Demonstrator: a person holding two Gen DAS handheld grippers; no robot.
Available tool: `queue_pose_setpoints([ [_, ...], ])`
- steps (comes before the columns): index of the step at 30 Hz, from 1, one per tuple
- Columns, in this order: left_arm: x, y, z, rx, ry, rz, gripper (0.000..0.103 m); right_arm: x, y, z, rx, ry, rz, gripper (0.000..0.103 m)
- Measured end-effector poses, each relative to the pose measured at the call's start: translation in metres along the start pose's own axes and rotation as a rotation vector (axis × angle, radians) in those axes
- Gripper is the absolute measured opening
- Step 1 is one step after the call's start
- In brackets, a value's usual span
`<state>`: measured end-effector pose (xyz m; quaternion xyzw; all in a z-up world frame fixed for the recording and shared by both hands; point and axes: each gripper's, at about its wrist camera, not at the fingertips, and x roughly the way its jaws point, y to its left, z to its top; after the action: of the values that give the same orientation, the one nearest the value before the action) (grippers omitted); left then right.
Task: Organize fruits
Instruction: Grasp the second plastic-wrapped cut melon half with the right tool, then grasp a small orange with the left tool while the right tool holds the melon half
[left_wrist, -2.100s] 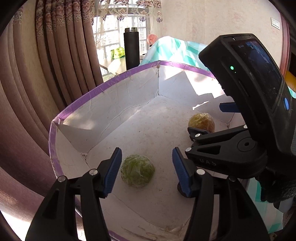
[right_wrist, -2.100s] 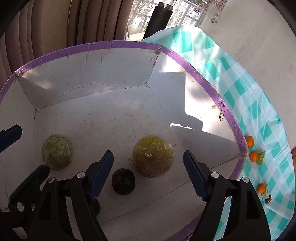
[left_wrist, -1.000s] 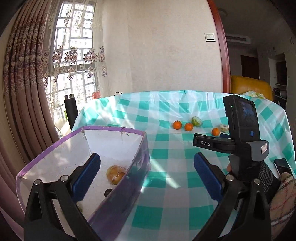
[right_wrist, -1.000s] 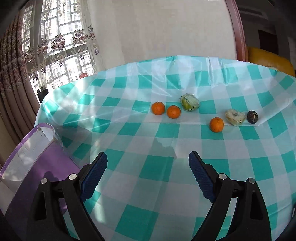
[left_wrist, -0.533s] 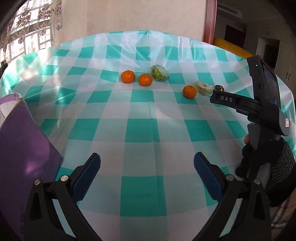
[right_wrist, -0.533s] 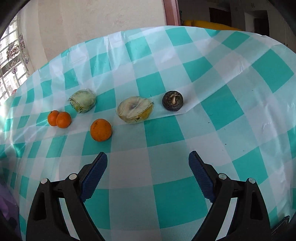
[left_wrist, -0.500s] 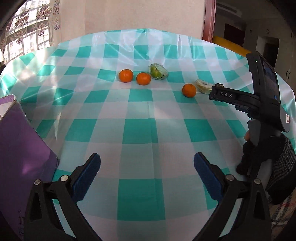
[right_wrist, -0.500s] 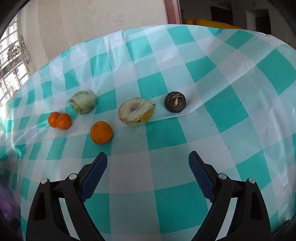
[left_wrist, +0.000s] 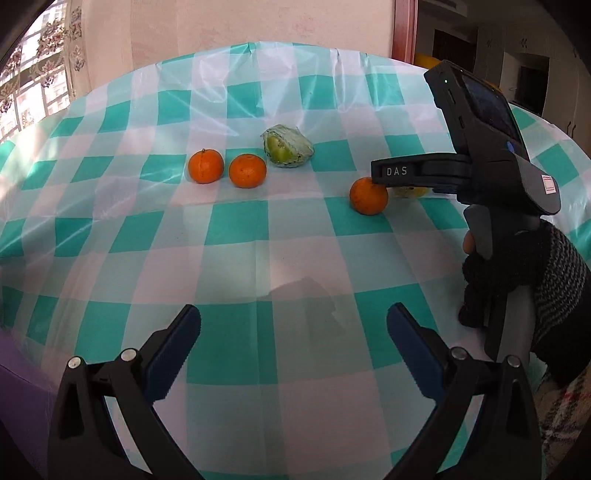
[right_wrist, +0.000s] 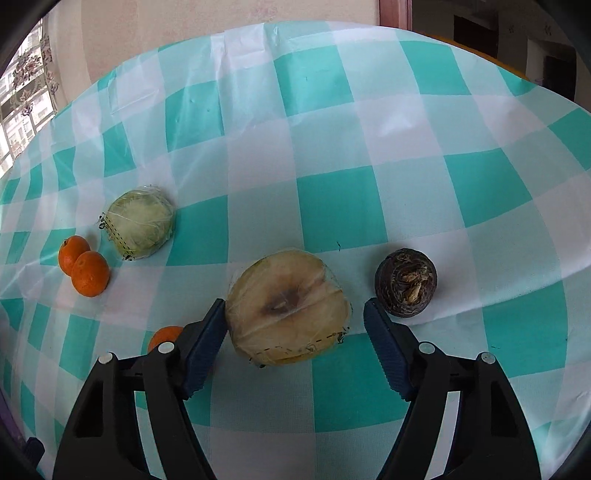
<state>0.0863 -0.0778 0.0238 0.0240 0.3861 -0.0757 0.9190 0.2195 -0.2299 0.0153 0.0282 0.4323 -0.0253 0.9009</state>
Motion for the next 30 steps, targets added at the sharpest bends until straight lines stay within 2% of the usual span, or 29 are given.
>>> queue_pose_setpoints([
  [3,0.014,-0.01,0.016,0.023,0.002,-0.019,0.101,0.002,-0.004,0.002,0.016,0.001,0.018,0.069],
  [4,0.019,-0.014,0.021,0.031,0.003,-0.024,0.101,0.001,-0.004,0.002,0.009,-0.005,0.028,0.066],
  [5,0.024,-0.017,0.025,0.039,0.005,-0.031,0.101,0.0,-0.002,0.002,-0.001,-0.012,0.03,0.059],
  [8,0.039,-0.028,0.041,0.066,0.004,-0.05,0.101,-0.002,-0.007,0.002,0.032,-0.023,0.069,0.058],
  [10,0.047,-0.03,0.05,0.062,0.001,-0.102,0.098,0.001,-0.027,0.005,0.115,-0.038,0.134,0.058],
  [12,0.059,-0.031,0.059,0.064,0.023,-0.092,0.088,0.0,-0.036,0.004,0.157,-0.049,0.175,0.058],
  [15,0.073,-0.03,0.071,0.054,0.042,-0.126,0.082,0.0,-0.038,0.003,0.155,-0.049,0.196,0.058],
  [18,0.083,-0.035,0.082,0.073,0.035,-0.123,0.082,0.001,-0.045,0.002,0.191,-0.058,0.224,0.058],
  [23,0.1,-0.046,0.095,0.101,0.06,-0.171,0.08,-0.004,-0.061,-0.003,0.209,-0.063,0.22,0.058],
  [25,0.106,-0.052,0.095,0.127,0.088,-0.178,0.068,-0.003,-0.059,-0.003,0.212,-0.065,0.211,0.058],
  [27,0.106,-0.055,0.096,0.139,0.087,-0.155,0.047,-0.003,-0.059,-0.003,0.215,-0.065,0.204,0.058],
  [29,0.104,-0.055,0.095,0.134,0.081,-0.169,0.036,-0.002,-0.055,-0.001,0.211,-0.065,0.192,0.058],
  [30,0.103,-0.052,0.095,0.112,0.08,-0.174,0.035,-0.002,-0.053,-0.001,0.208,-0.067,0.182,0.058],
])
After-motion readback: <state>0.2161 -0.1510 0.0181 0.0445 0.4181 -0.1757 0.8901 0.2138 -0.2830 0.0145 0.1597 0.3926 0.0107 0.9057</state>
